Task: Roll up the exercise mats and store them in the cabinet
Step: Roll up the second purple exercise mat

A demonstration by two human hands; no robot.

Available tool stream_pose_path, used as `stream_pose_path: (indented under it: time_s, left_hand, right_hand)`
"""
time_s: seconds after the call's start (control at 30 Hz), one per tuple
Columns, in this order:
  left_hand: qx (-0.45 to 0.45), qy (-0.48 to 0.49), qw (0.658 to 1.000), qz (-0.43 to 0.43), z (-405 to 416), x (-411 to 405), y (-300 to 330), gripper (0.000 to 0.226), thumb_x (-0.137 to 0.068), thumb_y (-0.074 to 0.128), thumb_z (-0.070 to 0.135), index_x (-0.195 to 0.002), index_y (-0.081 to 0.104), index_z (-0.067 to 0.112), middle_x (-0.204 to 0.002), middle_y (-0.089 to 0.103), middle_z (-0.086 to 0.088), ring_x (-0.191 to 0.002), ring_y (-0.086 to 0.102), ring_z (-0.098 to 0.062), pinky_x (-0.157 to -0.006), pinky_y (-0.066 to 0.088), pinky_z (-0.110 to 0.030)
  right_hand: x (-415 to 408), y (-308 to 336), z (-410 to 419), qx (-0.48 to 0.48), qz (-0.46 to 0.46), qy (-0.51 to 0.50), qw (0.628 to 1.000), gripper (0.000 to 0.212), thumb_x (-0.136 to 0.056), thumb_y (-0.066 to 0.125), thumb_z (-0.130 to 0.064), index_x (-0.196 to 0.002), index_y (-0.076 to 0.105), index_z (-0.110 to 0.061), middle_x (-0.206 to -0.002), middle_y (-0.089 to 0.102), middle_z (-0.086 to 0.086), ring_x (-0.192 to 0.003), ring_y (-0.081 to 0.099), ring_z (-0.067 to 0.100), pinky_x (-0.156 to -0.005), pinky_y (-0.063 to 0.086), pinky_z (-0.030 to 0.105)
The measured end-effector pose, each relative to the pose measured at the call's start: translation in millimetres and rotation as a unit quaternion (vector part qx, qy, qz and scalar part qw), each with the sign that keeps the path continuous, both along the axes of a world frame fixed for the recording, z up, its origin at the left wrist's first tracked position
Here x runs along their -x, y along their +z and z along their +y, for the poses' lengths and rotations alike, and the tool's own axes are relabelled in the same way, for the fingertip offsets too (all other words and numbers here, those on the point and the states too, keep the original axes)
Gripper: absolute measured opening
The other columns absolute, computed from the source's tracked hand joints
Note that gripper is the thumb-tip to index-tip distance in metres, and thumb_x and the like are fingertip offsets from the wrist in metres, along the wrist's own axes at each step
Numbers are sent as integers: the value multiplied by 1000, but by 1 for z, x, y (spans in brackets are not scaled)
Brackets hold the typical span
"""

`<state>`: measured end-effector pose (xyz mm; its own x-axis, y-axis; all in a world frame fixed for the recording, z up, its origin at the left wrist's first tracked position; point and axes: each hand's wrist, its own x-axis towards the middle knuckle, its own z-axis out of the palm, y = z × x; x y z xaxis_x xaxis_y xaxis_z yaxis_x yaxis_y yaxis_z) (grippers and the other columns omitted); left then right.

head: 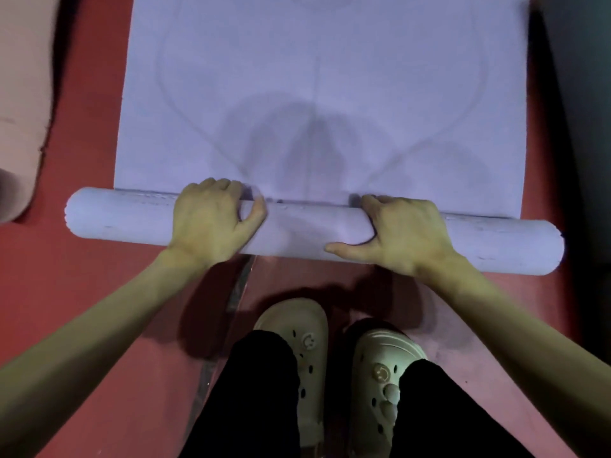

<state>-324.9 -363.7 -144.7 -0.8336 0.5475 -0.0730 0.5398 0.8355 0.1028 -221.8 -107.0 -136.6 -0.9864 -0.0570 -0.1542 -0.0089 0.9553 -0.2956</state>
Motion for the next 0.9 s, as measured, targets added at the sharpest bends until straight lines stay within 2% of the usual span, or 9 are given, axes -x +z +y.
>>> stream_pose_path:
  time_s: [0.17,0.3,0.4,0.5,0.57,0.63,0.73,0.83,0.9]
  left_hand:
    - [6,38,999,14,12,12,-4,57,-84,33,54,-82,65,8,-93,54,-17,-88,50,-35,-78,37,-43]
    - [14,46,999,-2,13,14,-4,64,-80,29,59,-91,59,4,-97,52,-18,-92,51,-36,-81,36,-44]
    - [12,66,998,-8,19,24,-1,66,-76,29,62,-88,59,5,-97,53,-18,-93,50,-37,-85,35,-45]
    - [19,71,997,-30,28,38,0,71,-69,27,66,-86,59,5,-98,52,-18,-97,48,-36,-88,35,-45]
    - [9,73,997,-25,29,44,0,67,-71,29,63,-86,57,4,-97,52,-19,-95,49,-37,-86,35,-45]
    - [-26,76,997,2,28,44,1,53,-81,34,52,-84,55,3,-92,53,-19,-89,50,-37,-81,36,-46]
    - [-73,80,993,43,28,25,7,36,-96,39,36,-87,54,5,-88,57,-16,-83,50,-36,-78,35,-45]
    - [-64,18,995,74,24,-2,6,38,-97,41,36,-100,58,3,-94,56,-17,-87,50,-35,-81,37,-45]
    - [-46,-7,995,88,23,-2,1,40,-96,40,38,-104,59,3,-94,56,-18,-86,50,-35,-81,37,-44]
  right_hand:
    - [5,-6,3,-11,-10,-11,1000,96,-57,18,-95,-107,60,-25,-98,70,-6,-95,65,20,-72,45,32]
    - [-1,-3,-2,-31,-3,-40,999,91,-64,23,-93,-101,59,-17,-92,67,2,-88,62,26,-72,42,35]
    - [-14,-8,-15,-67,60,-104,990,77,-81,36,-78,-96,63,-7,-96,60,13,-85,54,34,-78,37,41]
    - [-15,-14,-24,-85,105,-150,979,67,-90,38,-64,-101,62,-3,-98,59,16,-86,54,34,-81,36,42]
    - [-7,-16,-23,-97,115,-158,976,64,-89,39,-63,-95,59,-2,-93,57,16,-85,52,33,-77,36,42]
    - [2,-16,-20,-103,114,-150,977,63,-88,37,-63,-85,56,-3,-85,54,14,-80,50,31,-71,34,41]
    - [15,-15,-12,-88,105,-137,981,63,-85,35,-64,-82,56,-5,-80,56,13,-79,51,32,-66,33,39]
    - [39,-8,-4,-69,36,-137,987,74,-80,20,-67,-87,60,-6,-87,61,14,-90,53,35,-72,38,40]
    - [47,-9,0,-68,24,-127,989,79,-76,13,-68,-90,61,-7,-91,62,12,-95,53,34,-75,38,40]
